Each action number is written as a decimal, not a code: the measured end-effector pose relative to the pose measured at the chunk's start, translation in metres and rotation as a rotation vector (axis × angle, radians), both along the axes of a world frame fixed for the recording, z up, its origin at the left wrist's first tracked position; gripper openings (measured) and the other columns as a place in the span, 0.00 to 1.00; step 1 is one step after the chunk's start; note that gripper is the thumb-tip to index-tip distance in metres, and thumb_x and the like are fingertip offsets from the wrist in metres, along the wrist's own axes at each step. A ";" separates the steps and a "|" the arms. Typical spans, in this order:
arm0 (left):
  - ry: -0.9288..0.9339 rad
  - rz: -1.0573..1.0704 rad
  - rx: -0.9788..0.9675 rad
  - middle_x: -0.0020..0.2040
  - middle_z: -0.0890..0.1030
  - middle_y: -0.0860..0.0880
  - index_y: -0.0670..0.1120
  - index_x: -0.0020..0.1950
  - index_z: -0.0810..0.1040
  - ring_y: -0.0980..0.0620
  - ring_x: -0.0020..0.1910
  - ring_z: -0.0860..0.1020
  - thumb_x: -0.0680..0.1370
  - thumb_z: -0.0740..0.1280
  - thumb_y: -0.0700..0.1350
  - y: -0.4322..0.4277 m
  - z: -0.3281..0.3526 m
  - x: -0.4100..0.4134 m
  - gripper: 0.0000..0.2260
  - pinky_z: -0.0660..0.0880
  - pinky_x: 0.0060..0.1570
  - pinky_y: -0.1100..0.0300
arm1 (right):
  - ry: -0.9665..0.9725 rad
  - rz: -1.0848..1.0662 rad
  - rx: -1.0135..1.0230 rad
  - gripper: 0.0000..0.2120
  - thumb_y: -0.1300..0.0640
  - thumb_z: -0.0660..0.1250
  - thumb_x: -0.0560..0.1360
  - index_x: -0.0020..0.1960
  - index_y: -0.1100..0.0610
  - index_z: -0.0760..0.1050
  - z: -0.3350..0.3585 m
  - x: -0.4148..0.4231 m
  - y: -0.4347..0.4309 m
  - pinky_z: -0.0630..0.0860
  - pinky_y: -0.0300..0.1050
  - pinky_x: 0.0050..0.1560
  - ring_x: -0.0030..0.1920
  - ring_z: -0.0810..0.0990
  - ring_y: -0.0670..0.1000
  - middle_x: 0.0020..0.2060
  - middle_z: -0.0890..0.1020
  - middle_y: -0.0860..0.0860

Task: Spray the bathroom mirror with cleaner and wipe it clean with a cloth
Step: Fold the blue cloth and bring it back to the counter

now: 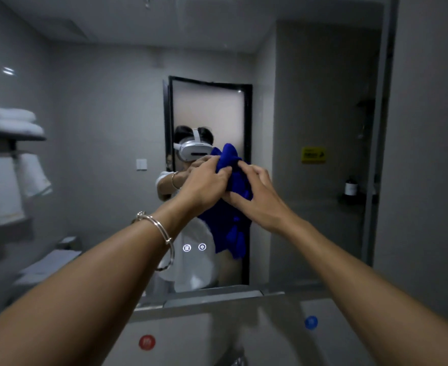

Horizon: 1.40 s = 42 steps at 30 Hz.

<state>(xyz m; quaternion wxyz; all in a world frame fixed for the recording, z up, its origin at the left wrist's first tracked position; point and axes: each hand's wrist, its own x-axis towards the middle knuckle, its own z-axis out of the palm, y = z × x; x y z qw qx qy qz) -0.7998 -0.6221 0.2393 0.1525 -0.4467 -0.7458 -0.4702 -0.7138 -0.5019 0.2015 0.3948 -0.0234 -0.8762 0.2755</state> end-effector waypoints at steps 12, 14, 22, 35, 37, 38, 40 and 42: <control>0.067 0.001 -0.036 0.56 0.78 0.49 0.55 0.63 0.71 0.48 0.55 0.76 0.81 0.57 0.48 -0.087 -0.023 -0.022 0.12 0.71 0.57 0.53 | -0.043 0.089 -0.142 0.09 0.54 0.60 0.80 0.48 0.58 0.74 -0.007 -0.037 -0.049 0.70 0.41 0.42 0.42 0.77 0.49 0.43 0.80 0.52; 0.096 0.058 -0.064 0.57 0.78 0.48 0.53 0.64 0.70 0.49 0.54 0.76 0.81 0.56 0.47 -0.108 -0.028 -0.023 0.12 0.70 0.52 0.57 | -0.017 0.069 -0.126 0.07 0.54 0.58 0.81 0.47 0.55 0.71 -0.009 -0.044 -0.068 0.63 0.41 0.37 0.40 0.74 0.48 0.43 0.77 0.50; 0.247 0.391 -0.262 0.56 0.78 0.40 0.45 0.57 0.71 0.41 0.52 0.76 0.80 0.56 0.47 -0.199 -0.039 -0.034 0.10 0.71 0.48 0.53 | -0.072 0.076 0.107 0.06 0.51 0.58 0.81 0.51 0.54 0.68 -0.017 -0.059 -0.144 0.64 0.45 0.40 0.37 0.71 0.47 0.42 0.75 0.49; 0.160 0.521 -0.341 0.50 0.79 0.43 0.46 0.52 0.70 0.40 0.46 0.76 0.74 0.56 0.48 -0.418 -0.094 -0.036 0.11 0.73 0.46 0.49 | -0.182 0.088 0.393 0.12 0.47 0.57 0.81 0.51 0.56 0.68 -0.047 -0.067 -0.353 0.71 0.50 0.40 0.40 0.76 0.55 0.42 0.79 0.54; 0.115 0.503 -0.350 0.49 0.79 0.43 0.46 0.52 0.71 0.42 0.45 0.75 0.73 0.56 0.48 -0.464 -0.109 -0.037 0.11 0.73 0.44 0.49 | -0.225 0.119 0.398 0.12 0.46 0.56 0.81 0.51 0.55 0.68 -0.062 -0.069 -0.396 0.74 0.53 0.41 0.40 0.76 0.54 0.42 0.78 0.53; 0.085 0.498 -0.348 0.49 0.79 0.44 0.47 0.51 0.71 0.42 0.44 0.75 0.72 0.55 0.49 -0.487 -0.116 -0.036 0.12 0.73 0.45 0.49 | -0.241 0.141 0.400 0.11 0.46 0.56 0.81 0.51 0.55 0.68 -0.069 -0.071 -0.418 0.75 0.53 0.41 0.40 0.76 0.54 0.41 0.77 0.52; 0.013 0.500 -0.338 0.47 0.79 0.46 0.49 0.51 0.71 0.43 0.44 0.76 0.70 0.54 0.50 -0.529 -0.132 -0.035 0.13 0.74 0.45 0.48 | -0.264 0.180 0.411 0.11 0.47 0.56 0.81 0.51 0.55 0.67 -0.084 -0.075 -0.460 0.75 0.53 0.40 0.41 0.76 0.54 0.41 0.77 0.53; -0.057 0.511 -0.334 0.47 0.79 0.47 0.50 0.51 0.71 0.44 0.44 0.76 0.69 0.54 0.51 -0.565 -0.148 -0.034 0.15 0.75 0.46 0.47 | -0.299 0.205 0.429 0.12 0.46 0.55 0.81 0.52 0.55 0.67 -0.099 -0.079 -0.495 0.76 0.55 0.42 0.41 0.77 0.55 0.43 0.78 0.55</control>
